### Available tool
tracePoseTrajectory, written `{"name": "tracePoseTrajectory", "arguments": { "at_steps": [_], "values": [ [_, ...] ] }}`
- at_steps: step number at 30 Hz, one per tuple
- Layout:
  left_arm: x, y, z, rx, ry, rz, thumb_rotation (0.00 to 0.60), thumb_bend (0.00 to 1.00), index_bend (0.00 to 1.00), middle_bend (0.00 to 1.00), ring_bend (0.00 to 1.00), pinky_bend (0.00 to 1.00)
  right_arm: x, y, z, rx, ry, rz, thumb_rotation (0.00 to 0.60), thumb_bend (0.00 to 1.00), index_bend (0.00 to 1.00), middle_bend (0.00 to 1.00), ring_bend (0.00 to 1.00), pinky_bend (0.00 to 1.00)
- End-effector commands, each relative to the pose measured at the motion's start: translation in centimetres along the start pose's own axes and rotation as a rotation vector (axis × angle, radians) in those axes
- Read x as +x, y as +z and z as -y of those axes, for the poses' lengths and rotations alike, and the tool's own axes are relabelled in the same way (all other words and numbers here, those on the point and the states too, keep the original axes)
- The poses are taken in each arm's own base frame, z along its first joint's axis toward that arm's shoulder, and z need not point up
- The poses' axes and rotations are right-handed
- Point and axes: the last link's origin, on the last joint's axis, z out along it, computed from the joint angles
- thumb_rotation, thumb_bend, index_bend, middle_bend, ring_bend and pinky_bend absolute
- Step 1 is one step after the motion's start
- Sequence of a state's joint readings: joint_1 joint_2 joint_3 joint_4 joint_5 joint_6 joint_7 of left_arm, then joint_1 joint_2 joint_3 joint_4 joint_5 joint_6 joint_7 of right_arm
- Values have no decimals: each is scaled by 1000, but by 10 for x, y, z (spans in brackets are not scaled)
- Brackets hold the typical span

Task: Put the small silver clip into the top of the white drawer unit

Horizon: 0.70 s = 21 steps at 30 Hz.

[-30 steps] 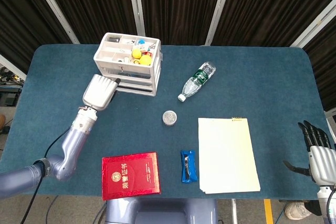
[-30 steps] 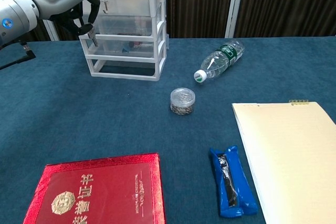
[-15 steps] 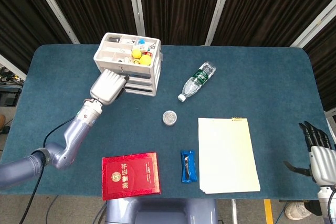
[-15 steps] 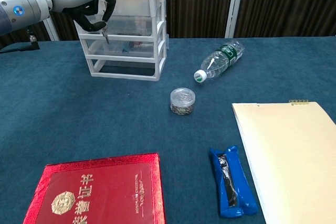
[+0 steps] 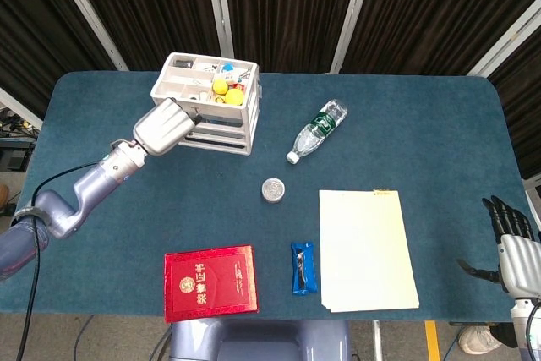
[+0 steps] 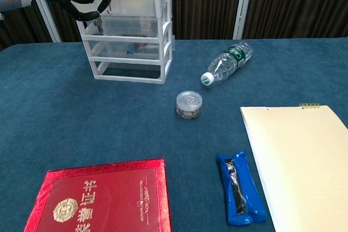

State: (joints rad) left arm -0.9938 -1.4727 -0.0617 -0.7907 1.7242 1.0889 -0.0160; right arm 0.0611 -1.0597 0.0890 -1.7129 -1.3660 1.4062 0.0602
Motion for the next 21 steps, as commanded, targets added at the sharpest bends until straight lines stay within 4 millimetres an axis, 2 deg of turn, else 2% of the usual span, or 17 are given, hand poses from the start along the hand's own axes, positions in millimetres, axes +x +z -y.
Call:
{"name": "tracePoseTrajectory", "arguments": {
  "at_steps": [1,11,21],
  "values": [
    [-3,4,-5,-46,-2,-29,600,431,601,1000,882,775,0,0,0,0,-1,0,600,28,25,0,0,0],
    [-9,7,-4,-31,-23,-50,600,432,574,999,882,775,0,1,0,-1,2,2,600,28,25,0,0,0],
    [-6,12,0,-1,-31,-77,600,427,552,997,879,775,0,0,0,4,3,0,600,27,24,0,0,0]
  ]
}}
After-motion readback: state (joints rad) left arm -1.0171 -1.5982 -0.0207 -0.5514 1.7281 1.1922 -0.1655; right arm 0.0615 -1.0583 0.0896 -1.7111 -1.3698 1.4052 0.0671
